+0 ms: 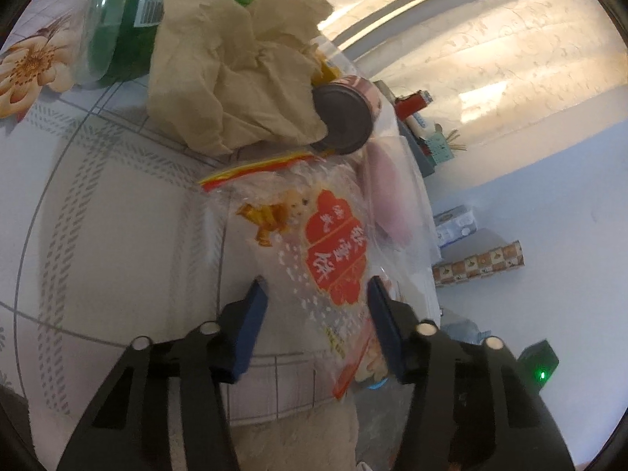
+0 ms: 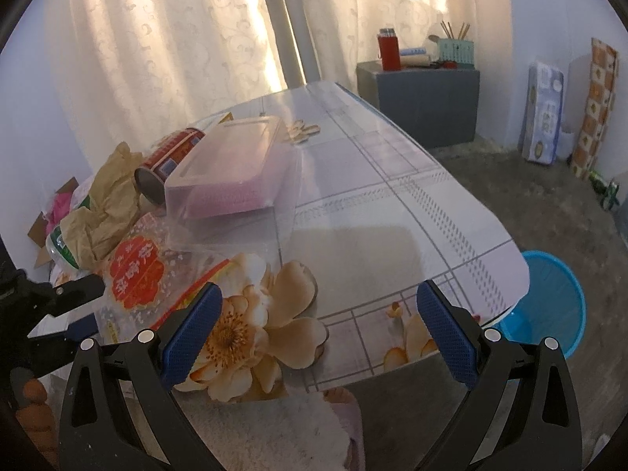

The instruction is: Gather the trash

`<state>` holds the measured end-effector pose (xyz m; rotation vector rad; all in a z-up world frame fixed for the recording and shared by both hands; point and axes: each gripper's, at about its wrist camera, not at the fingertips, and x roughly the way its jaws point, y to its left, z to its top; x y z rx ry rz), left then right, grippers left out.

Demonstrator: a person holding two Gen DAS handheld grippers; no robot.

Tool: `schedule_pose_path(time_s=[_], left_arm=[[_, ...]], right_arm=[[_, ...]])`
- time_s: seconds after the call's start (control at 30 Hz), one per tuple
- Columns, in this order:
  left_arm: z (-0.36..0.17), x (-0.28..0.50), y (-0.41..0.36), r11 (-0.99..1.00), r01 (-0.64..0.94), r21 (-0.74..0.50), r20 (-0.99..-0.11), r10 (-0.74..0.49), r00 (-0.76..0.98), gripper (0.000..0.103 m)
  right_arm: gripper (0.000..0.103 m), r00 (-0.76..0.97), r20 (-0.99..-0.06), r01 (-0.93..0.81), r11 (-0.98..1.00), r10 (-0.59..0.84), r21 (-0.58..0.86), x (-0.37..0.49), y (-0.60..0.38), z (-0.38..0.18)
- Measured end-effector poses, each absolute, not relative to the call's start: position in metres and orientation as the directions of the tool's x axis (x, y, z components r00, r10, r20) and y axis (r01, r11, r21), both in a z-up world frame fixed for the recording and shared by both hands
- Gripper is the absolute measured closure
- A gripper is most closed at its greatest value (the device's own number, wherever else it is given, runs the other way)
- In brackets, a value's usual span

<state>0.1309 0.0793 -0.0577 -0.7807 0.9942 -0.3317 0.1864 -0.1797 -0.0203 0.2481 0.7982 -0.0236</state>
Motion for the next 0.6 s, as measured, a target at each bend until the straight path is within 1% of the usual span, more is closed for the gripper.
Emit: schedule_pose_path(time_s=[0.07, 0.1, 0.13, 0.2, 0.27, 0.43, 0.6], left_arm=[[-0.061, 0.136, 0.078, 0.696, -0.113, -0.709, -0.638, -0.565, 0.522, 0.065], [-0.061, 0.136, 0.078, 0.703, -0.124, -0.701, -0.649, -0.555, 0.521, 0.071], [-0.062, 0.139, 0.077, 0.714, -0.134, -0.687, -0.662, -0.540, 0.519, 0.075], [-0.062, 0.139, 0.074, 0.735, -0.140, -0.663, -0.681, -0.516, 0.520, 0.079], [-0.060, 0.138, 0.072, 0.754, -0.138, -0.642, -0.694, -0.495, 0.523, 0.081], [-0.054, 0.132, 0.064, 0.813, -0.116, -0.571, -0.731, -0.439, 0.523, 0.093], [-0.048, 0.115, 0.074, 0.845, -0.095, -0.526, -0.742, -0.401, 0.537, 0.096]], right_arm=[[0.008, 0.698, -0.712, 0.117, 0.969, 0.074, 0.216, 0.184, -0.180, -0.020], [0.008, 0.698, -0.713, 0.118, 0.969, 0.073, 0.216, 0.183, -0.180, -0.020], [0.008, 0.698, -0.713, 0.121, 0.969, 0.070, 0.214, 0.182, -0.180, -0.019], [0.008, 0.700, -0.711, 0.124, 0.970, 0.063, 0.209, 0.179, -0.180, -0.017], [0.008, 0.703, -0.709, 0.128, 0.972, 0.053, 0.199, 0.179, -0.181, -0.014], [0.008, 0.716, -0.698, 0.140, 0.976, 0.016, 0.166, 0.172, -0.183, -0.004], [0.008, 0.733, -0.680, 0.152, 0.979, -0.018, 0.139, 0.170, -0.189, 0.008]])
